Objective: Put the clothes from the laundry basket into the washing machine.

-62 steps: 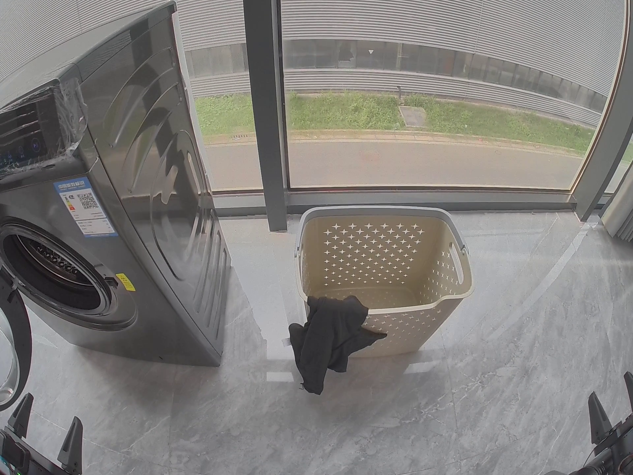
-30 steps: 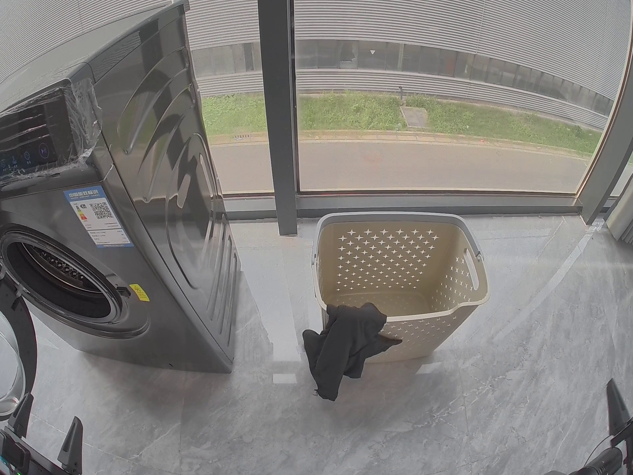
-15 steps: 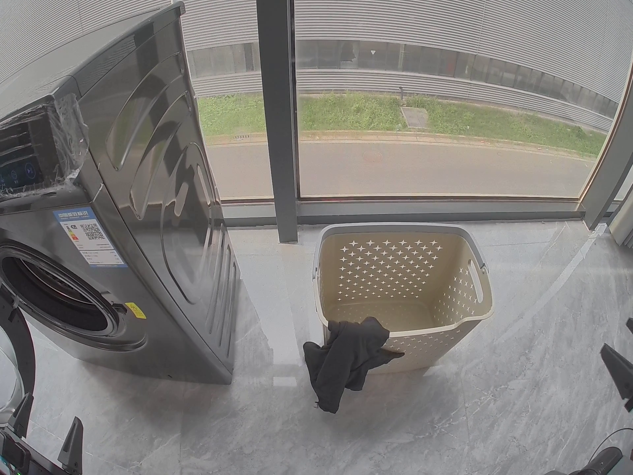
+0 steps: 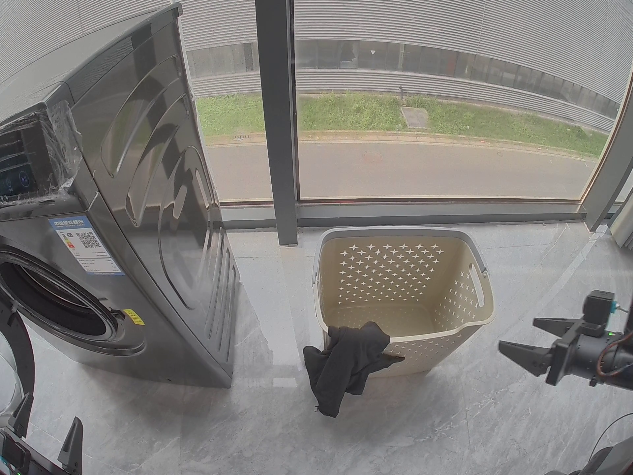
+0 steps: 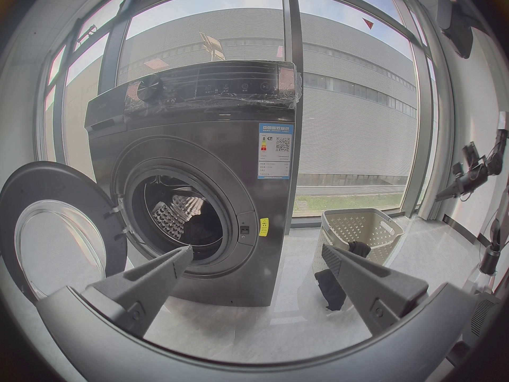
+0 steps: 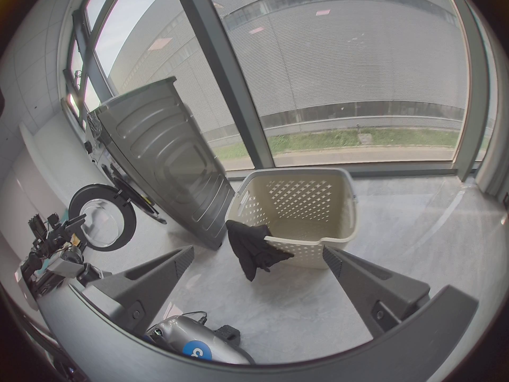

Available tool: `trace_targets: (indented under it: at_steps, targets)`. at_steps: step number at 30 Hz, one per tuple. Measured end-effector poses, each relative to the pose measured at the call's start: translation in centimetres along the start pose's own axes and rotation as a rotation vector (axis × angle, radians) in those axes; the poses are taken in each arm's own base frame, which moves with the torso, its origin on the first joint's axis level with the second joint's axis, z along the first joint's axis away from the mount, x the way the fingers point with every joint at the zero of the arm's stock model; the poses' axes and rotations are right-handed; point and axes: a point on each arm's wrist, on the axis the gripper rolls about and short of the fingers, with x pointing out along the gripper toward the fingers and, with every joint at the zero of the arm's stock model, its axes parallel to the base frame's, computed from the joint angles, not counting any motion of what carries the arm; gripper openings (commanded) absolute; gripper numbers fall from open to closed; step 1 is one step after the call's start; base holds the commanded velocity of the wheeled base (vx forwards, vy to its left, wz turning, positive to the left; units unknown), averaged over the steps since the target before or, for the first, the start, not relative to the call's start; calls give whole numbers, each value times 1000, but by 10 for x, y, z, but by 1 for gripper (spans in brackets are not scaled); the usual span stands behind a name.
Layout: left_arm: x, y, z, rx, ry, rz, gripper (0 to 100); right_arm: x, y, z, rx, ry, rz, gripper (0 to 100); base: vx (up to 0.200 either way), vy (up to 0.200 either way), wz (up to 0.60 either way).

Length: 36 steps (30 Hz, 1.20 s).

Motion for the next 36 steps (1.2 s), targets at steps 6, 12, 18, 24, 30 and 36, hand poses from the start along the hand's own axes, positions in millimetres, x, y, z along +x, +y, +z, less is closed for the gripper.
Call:
trace_targets:
  at_steps: [6, 12, 18, 24, 30, 36]
  targets:
    - [0, 0, 0, 0, 0, -1, 100, 58, 9, -6, -25, 35, 68, 100, 0, 0, 0]
    - [0, 0, 0, 0, 0, 0, 100, 110, 20, -27, -59, 53, 95, 100, 0, 0, 0]
    - [0, 0, 0, -1, 1, 0, 100, 149, 22, -53, -94, 88, 98, 100, 0, 0, 0]
    - [0, 0, 0, -1, 1, -1, 100, 171, 20, -76, -119, 154, 89, 100, 0, 0, 0]
    - [0, 0, 0, -1, 1, 0, 100, 179, 20, -87, -124, 192, 90, 100, 0, 0, 0]
    - [0, 0, 0, -1, 1, 0, 100, 189, 20, -98, -131, 216, 67, 100, 0, 0, 0]
